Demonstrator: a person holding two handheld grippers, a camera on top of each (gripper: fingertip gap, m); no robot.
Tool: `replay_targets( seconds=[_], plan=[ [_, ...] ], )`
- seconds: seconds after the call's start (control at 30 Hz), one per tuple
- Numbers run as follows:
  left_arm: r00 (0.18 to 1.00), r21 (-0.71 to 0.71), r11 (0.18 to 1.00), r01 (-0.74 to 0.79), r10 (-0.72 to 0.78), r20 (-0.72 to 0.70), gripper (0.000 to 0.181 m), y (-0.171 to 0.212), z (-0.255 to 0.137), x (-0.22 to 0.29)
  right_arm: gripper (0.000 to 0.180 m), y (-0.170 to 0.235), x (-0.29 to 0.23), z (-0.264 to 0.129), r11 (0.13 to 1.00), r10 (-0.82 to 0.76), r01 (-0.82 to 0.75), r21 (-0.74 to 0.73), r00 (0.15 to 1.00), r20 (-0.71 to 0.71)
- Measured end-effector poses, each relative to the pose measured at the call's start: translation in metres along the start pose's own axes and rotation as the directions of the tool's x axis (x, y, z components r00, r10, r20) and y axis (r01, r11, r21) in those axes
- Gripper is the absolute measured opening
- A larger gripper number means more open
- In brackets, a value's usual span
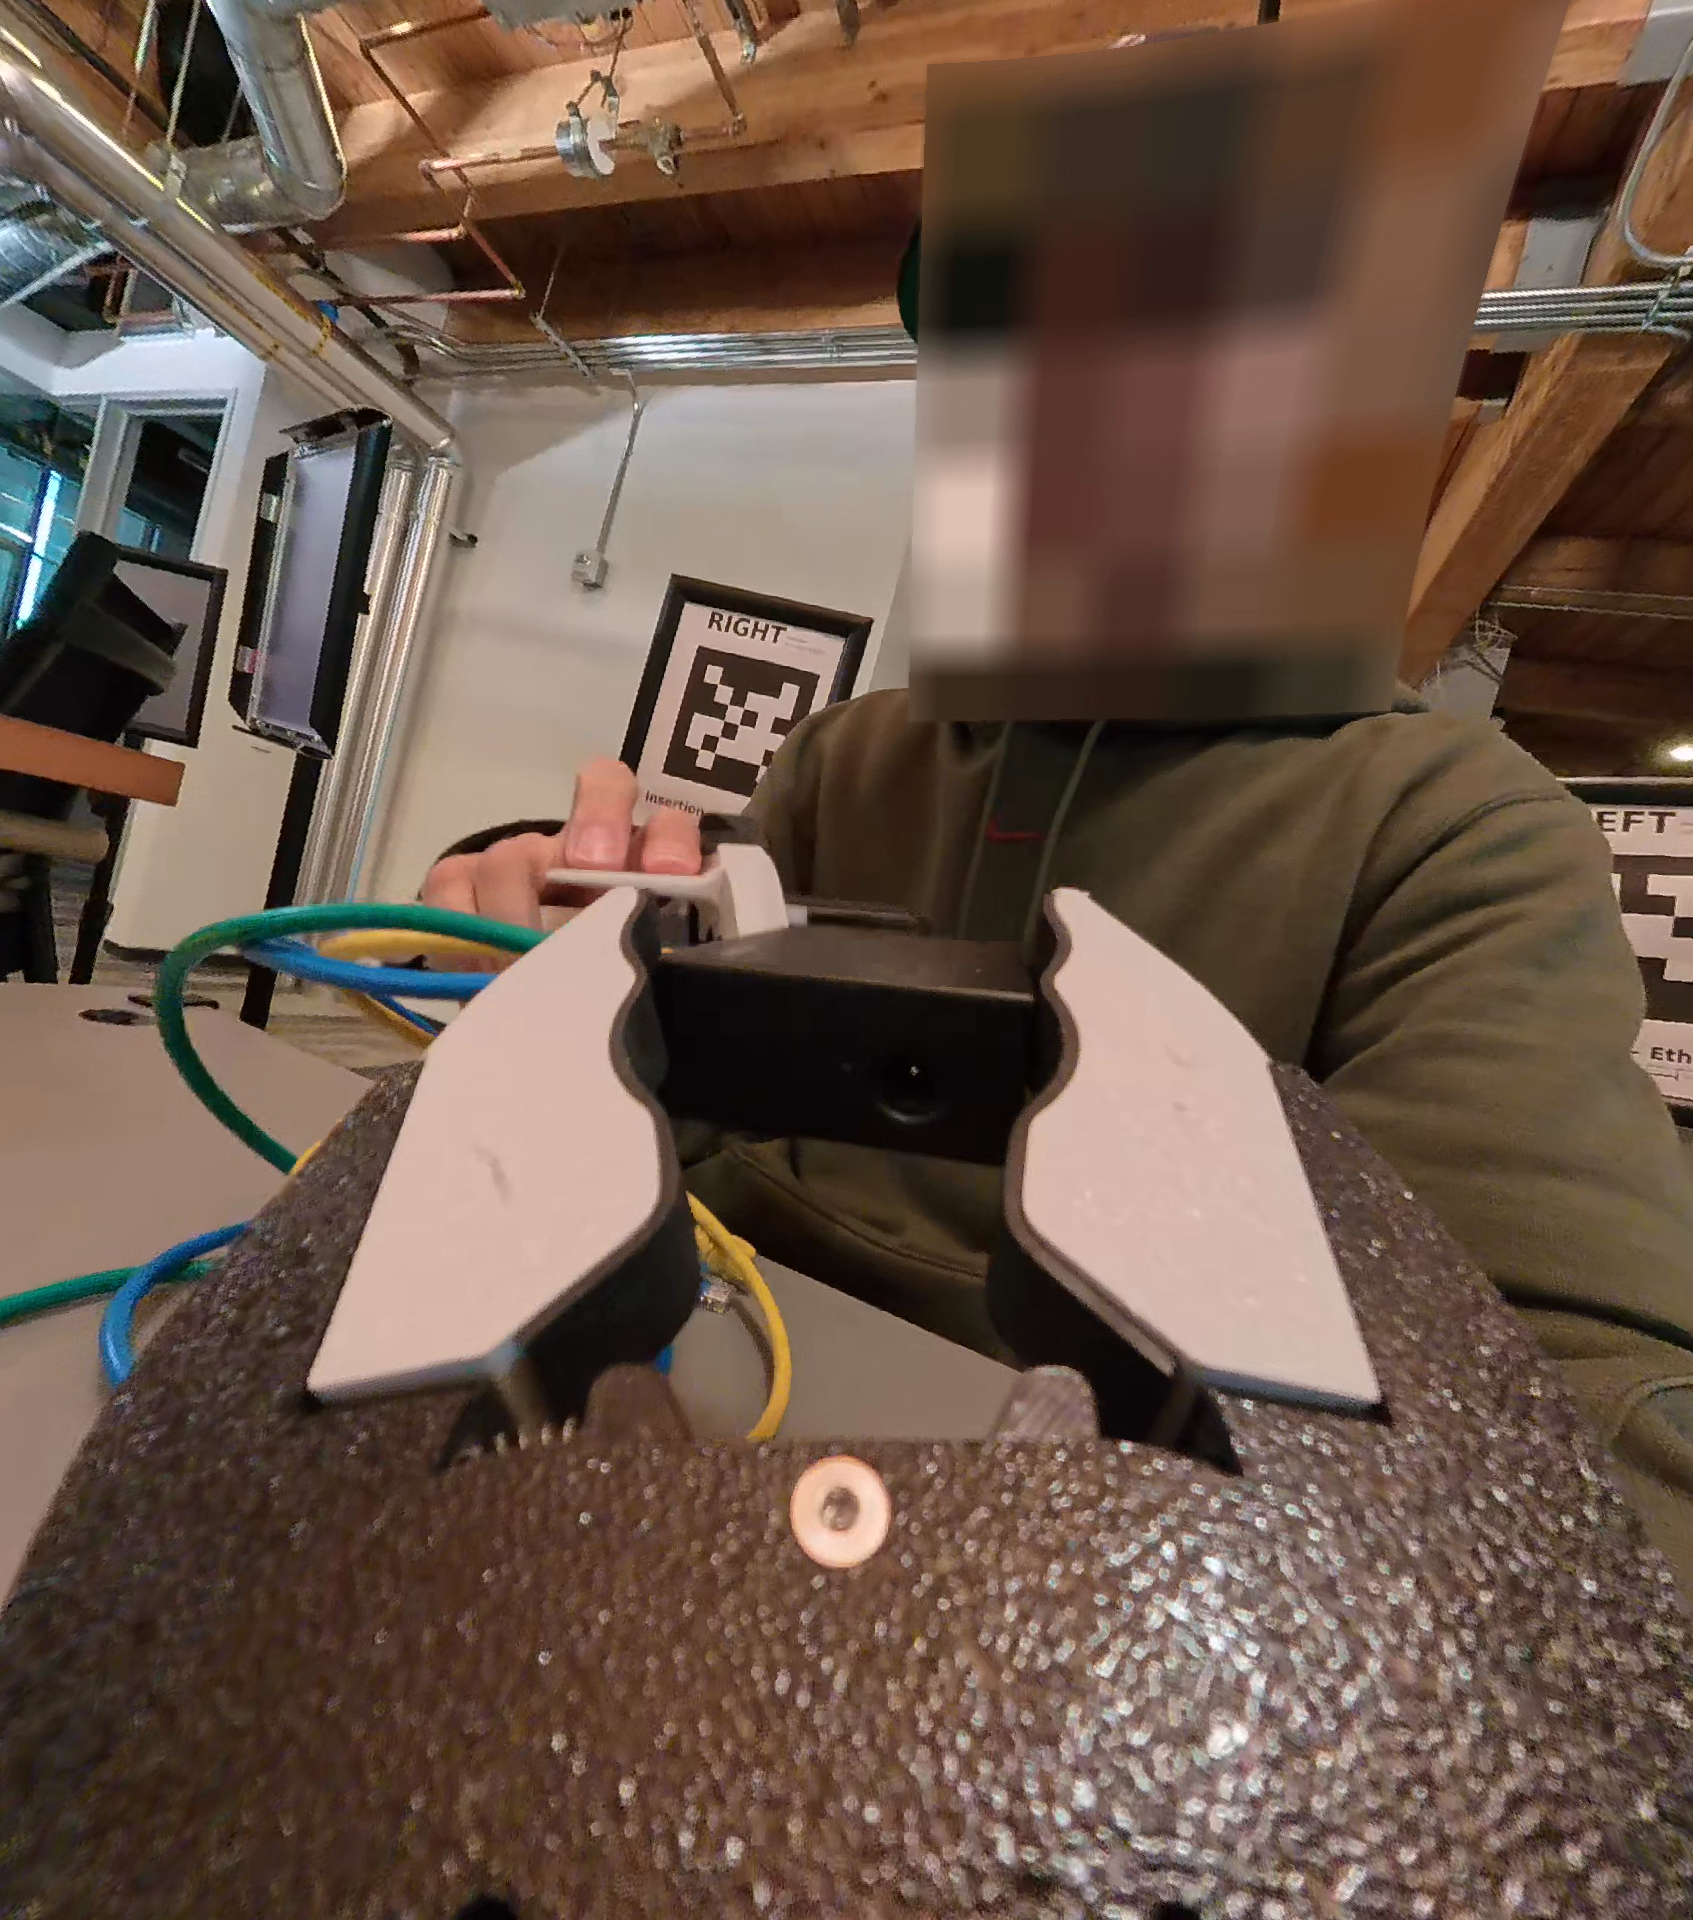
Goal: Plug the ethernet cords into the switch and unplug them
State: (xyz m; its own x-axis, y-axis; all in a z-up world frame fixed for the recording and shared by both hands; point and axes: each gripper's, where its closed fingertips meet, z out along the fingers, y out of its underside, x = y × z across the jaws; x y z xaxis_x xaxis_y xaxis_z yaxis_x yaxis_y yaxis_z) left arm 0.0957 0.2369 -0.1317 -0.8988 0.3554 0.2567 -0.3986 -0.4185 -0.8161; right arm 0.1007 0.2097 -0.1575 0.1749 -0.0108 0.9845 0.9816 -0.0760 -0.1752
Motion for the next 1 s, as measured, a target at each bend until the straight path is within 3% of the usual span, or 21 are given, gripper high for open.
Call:
replay_targets(
  seconds=[0.1,0.17,0.33,0.5,0.83,1.0],
  plan=[
    [1.000,0.001,1.000,0.015,-0.015,0.008,0.068,0.000,-0.004,0.001,0.014,-0.001,-0.003,0.004,1.000,-0.018,0.019,-0.014,1.000,0.012],
    [0.999,-0.014,1.000,0.024,-0.024,0.048,0.068,0.003,-0.008,-0.001,0.014,0.003,-0.007,0.006,0.998,0.055,-0.053,-0.030,0.997,0.060],
    [0.992,-0.018,0.999,-0.038,0.040,0.119,0.068,0.000,-0.007,0.003,0.014,0.006,-0.001,0.008,0.990,0.132,-0.126,-0.070,0.988,0.085],
    [0.973,-0.123,0.984,-0.129,0.150,0.174,0.072,0.010,-0.006,0.009,0.014,-0.004,-0.002,0.009,0.992,0.116,-0.112,-0.058,0.990,0.076],
    [0.982,-0.350,0.936,-0.020,0.083,0.167,0.068,0.042,-0.006,0.011,0.014,-0.010,-0.010,-0.003,0.999,0.049,-0.051,0.001,0.972,0.229],
    [0.982,-0.350,0.936,-0.016,0.080,0.168,0.068,0.044,-0.010,0.007,0.014,-0.006,-0.015,-0.002,0.996,0.086,-0.089,0.001,0.969,0.231]
  ],
)
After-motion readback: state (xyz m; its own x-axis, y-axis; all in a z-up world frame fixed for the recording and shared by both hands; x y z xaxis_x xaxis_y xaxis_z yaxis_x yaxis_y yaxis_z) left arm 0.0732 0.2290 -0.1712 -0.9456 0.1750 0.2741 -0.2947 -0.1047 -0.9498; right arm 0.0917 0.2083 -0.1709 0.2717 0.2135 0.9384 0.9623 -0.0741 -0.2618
